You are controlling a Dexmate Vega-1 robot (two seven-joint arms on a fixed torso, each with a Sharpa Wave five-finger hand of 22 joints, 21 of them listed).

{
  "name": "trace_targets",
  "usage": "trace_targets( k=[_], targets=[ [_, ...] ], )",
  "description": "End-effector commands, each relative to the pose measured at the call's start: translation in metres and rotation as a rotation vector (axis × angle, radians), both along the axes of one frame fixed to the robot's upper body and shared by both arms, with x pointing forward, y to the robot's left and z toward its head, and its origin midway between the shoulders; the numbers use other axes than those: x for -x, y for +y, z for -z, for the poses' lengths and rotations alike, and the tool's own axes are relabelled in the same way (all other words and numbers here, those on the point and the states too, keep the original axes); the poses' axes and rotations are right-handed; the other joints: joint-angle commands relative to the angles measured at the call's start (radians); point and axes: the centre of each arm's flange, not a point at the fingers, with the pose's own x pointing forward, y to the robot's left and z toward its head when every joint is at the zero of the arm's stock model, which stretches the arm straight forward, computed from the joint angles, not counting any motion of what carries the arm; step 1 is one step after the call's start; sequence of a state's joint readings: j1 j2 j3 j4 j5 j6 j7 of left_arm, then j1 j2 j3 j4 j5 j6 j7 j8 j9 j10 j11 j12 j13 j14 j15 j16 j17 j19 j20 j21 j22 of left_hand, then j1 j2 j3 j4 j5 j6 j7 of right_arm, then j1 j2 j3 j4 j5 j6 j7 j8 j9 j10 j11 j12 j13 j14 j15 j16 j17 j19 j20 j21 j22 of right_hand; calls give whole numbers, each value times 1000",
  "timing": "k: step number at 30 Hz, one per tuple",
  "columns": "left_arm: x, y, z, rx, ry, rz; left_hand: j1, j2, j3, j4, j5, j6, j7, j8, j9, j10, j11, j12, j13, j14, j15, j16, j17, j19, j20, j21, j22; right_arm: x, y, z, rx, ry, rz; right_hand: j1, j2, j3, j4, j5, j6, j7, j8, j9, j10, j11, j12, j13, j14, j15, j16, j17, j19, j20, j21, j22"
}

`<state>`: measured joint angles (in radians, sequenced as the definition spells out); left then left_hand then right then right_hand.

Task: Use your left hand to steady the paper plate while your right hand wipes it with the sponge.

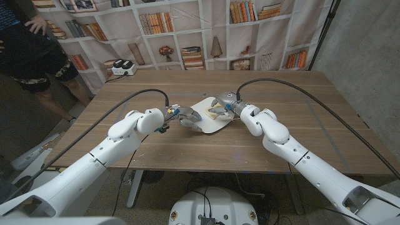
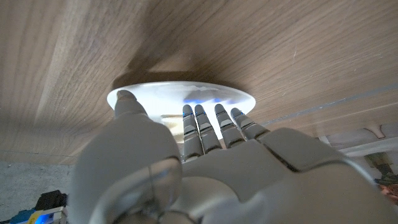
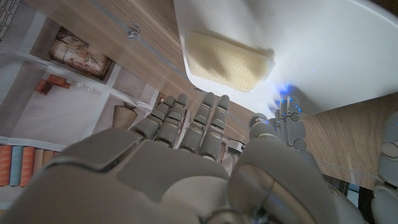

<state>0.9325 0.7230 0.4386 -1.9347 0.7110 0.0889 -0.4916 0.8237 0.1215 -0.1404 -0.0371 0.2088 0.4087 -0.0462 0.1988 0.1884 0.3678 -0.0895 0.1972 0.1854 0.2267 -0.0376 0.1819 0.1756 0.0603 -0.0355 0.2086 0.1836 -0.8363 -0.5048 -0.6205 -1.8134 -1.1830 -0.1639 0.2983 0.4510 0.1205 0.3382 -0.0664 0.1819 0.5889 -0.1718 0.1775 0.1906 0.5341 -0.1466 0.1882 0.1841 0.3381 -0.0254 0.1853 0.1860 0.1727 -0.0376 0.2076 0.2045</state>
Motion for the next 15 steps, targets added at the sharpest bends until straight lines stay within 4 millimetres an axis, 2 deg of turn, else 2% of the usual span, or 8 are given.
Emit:
trace_targets(
  k=[1,9,15],
  targets=[
    [5,5,-12,22,-46,4,8,4,-7,4,1,-9,2,-6,2,-9,3,-6,4,-2,-50,3,4,3,-6,4,5,7,-5,-3,-81,-44,-26,-1,3,1,-3,5,-7,1,4,2,-4,1,6,2,9,-4,5,0,14,-4,6,1],
    [9,9,-15,27,-64,11,8,6,-7,5,1,-21,1,-8,3,-26,21,-10,4,-11,-50,1,4,2,2,4,5,15,-11,-7,-167,-86,-19,-3,0,0,-4,4,-8,0,6,2,-5,0,7,2,10,-4,5,0,15,-3,7,1],
    [12,9,-15,25,-68,19,8,7,-7,5,1,-22,5,-7,3,-28,20,-9,4,-12,-48,1,4,1,3,4,5,20,-15,-12,-199,-113,-8,-4,0,1,-5,4,-9,-1,7,3,-5,1,9,2,12,-6,5,0,17,-4,8,0]
  ],
)
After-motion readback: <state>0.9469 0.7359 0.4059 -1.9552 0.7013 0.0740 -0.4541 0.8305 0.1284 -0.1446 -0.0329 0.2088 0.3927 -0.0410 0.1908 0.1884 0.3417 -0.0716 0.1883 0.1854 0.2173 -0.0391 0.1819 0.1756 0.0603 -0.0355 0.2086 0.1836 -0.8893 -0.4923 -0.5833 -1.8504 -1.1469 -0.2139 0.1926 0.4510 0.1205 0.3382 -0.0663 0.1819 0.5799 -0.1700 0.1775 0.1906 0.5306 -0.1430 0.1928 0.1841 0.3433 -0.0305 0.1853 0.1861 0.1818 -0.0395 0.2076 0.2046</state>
